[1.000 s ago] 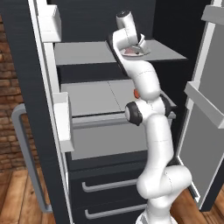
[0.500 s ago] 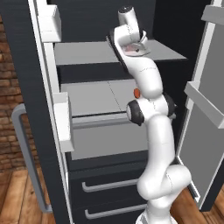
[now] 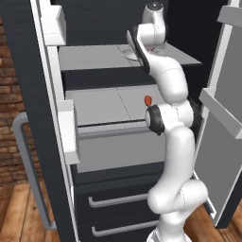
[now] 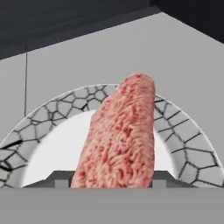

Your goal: Retrieve the steak from the fridge and place it on the cutting board.

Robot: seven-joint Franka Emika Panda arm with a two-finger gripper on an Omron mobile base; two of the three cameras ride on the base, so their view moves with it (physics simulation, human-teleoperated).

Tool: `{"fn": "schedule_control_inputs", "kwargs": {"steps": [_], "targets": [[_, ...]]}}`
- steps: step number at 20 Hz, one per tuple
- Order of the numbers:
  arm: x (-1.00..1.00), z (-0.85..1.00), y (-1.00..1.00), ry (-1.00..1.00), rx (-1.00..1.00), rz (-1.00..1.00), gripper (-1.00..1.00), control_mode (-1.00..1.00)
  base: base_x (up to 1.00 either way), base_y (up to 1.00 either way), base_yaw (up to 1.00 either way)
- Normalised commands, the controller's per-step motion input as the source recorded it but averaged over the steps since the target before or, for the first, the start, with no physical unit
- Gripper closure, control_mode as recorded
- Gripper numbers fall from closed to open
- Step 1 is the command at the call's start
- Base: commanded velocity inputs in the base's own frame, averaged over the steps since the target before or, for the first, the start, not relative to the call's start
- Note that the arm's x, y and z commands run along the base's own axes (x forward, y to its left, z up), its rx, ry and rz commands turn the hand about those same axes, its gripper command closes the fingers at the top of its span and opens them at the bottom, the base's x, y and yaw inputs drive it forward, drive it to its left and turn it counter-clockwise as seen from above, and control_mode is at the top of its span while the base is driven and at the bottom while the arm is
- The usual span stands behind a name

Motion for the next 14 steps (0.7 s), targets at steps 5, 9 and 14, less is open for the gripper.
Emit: {"fn": "schedule_control_inputs", "kwargs": {"steps": [5, 9, 14], "targets": [[0.00, -0.25, -0.06, -0.36, -0.09, 0.46, 1.00, -1.00, 0.00, 0.00, 0.00], [0.00, 0.00, 0.00, -0.35, -0.15, 0.34, 1.00, -1.00, 0.00, 0.00, 0.00], [0.00, 0.12, 0.20, -0.12, -0.14, 0.11, 1.00, -1.00, 0.00, 0.00, 0.00]]}}
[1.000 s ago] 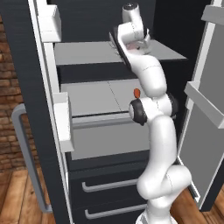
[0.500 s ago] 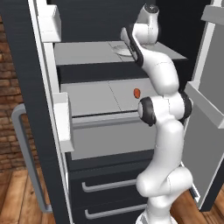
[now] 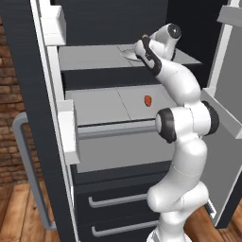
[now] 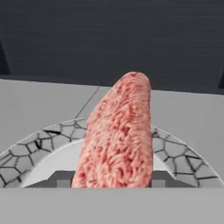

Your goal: Retrieve the steak from the fridge and place it on the cutting board.

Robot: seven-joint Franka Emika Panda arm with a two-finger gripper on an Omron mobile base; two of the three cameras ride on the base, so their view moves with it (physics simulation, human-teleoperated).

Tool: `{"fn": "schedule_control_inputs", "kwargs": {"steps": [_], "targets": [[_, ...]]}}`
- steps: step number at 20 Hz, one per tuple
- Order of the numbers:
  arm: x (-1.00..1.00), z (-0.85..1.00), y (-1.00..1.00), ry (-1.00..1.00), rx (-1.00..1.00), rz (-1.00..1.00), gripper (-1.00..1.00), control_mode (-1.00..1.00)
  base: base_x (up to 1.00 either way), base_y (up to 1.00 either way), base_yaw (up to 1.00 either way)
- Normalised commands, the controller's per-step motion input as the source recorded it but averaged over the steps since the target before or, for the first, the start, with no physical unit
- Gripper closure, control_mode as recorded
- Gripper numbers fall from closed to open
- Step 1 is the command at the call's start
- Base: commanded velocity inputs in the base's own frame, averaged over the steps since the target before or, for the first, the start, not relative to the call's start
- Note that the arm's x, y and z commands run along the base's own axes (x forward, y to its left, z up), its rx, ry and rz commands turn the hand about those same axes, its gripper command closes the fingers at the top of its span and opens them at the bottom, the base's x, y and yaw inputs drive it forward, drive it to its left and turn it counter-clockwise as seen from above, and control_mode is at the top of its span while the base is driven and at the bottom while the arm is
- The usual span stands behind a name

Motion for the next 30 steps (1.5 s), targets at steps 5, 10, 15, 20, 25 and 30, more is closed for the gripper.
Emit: {"fn": "schedule_control_inputs", "kwargs": {"steps": [5, 10, 15, 20, 25, 30], "targets": [[-0.04, 0.70, 0.21, 0.00, -0.13, 0.00, 1.00, -1.00, 0.00, 0.00, 0.00], [-0.34, 0.74, 0.00, 0.00, 0.00, -0.03, 1.00, -1.00, 0.00, 0.00, 0.00], [-0.78, 0.02, 0.00, -0.03, -0.02, -0.08, 1.00, -1.00, 0.00, 0.00, 0.00], [-0.95, -0.32, 0.00, -0.09, -0.05, -0.09, 1.00, -1.00, 0.00, 0.00, 0.00], [-0.84, 0.10, 0.05, -0.02, 0.00, -0.07, 1.00, -1.00, 0.00, 0.00, 0.00], [-0.84, 0.47, 0.00, 0.00, 0.01, -0.03, 1.00, -1.00, 0.00, 0.00, 0.00]]}}
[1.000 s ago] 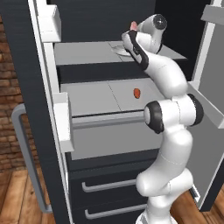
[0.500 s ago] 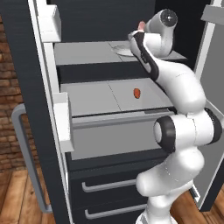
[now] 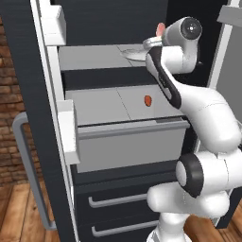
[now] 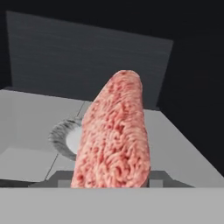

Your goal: Retrieve the steak from the fridge and place it on the cutting board.

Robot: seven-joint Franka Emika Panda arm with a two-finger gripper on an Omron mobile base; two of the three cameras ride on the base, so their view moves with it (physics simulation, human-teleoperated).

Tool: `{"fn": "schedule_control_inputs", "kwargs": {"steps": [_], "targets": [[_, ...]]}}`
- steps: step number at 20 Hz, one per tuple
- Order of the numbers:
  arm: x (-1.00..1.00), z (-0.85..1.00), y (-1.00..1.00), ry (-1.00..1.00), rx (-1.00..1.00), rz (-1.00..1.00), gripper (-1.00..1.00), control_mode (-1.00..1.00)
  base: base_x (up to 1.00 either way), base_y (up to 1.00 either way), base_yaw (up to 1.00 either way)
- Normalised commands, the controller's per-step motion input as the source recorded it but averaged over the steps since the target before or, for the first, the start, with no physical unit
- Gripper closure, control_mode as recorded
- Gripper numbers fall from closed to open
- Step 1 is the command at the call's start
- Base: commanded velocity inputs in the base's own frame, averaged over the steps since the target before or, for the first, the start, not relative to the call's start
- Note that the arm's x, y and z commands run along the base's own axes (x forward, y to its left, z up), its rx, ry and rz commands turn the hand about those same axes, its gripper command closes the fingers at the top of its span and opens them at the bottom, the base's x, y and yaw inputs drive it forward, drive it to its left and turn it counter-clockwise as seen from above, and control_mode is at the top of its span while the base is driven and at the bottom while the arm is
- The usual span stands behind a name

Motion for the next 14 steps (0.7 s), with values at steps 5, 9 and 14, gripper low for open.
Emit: {"fn": "schedule_control_inputs", "kwargs": {"steps": [5, 9, 14], "targets": [[-1.00, 0.05, 0.01, 0.03, 0.00, -0.03, 1.00, -1.00, 0.00, 0.00, 0.00], [-1.00, 0.00, 0.06, 0.06, 0.00, -0.06, 1.00, -1.00, 0.00, 0.00, 0.00], [-0.98, 0.00, 0.15, 0.13, 0.01, -0.09, 1.00, -1.00, 0.00, 0.00, 0.00]]}}
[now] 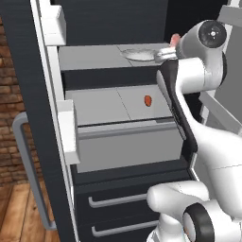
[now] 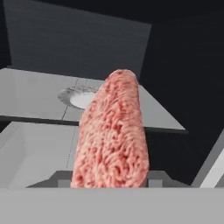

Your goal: Retrieve the steak from the fridge and place it on the cutting board.

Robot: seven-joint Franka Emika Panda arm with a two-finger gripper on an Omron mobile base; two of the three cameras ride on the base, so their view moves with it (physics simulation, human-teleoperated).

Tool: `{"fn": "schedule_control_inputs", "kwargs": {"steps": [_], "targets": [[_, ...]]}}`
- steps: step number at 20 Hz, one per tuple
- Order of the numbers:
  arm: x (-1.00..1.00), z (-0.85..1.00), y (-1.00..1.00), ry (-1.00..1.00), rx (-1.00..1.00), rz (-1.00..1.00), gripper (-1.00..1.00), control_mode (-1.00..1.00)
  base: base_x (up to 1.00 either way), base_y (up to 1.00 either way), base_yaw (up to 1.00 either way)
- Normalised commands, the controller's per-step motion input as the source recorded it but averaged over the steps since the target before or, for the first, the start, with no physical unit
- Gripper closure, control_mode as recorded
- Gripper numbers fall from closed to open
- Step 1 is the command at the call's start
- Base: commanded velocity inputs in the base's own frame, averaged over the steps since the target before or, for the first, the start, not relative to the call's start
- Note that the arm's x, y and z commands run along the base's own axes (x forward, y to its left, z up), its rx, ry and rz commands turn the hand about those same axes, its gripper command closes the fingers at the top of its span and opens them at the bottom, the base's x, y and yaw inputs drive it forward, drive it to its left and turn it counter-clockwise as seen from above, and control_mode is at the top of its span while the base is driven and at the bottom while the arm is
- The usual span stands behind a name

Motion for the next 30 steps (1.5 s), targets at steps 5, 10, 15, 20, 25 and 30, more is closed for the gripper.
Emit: {"fn": "schedule_control_inputs", "kwargs": {"steps": [5, 10, 15, 20, 25, 30], "targets": [[-0.89, 0.00, 0.23, 0.45, 0.00, -0.03, 1.00, -1.00, 0.00, 0.00, 0.00], [-0.98, -0.02, 0.07, 0.48, 0.03, -0.02, 1.00, -1.00, 0.00, 0.00, 0.00], [-1.00, -0.01, 0.05, 0.33, 0.06, -0.02, 1.00, -1.00, 0.00, 0.00, 0.00], [-0.88, -0.24, 0.01, 0.11, 0.09, 0.00, 1.00, -1.00, 0.00, 0.00, 0.00], [-0.41, -0.33, 0.00, -0.06, 0.02, -0.01, 1.00, -1.00, 0.00, 0.00, 0.00], [-0.32, -0.33, 0.00, -0.05, 0.00, -0.01, 1.00, -1.00, 0.00, 0.00, 0.00]]}}
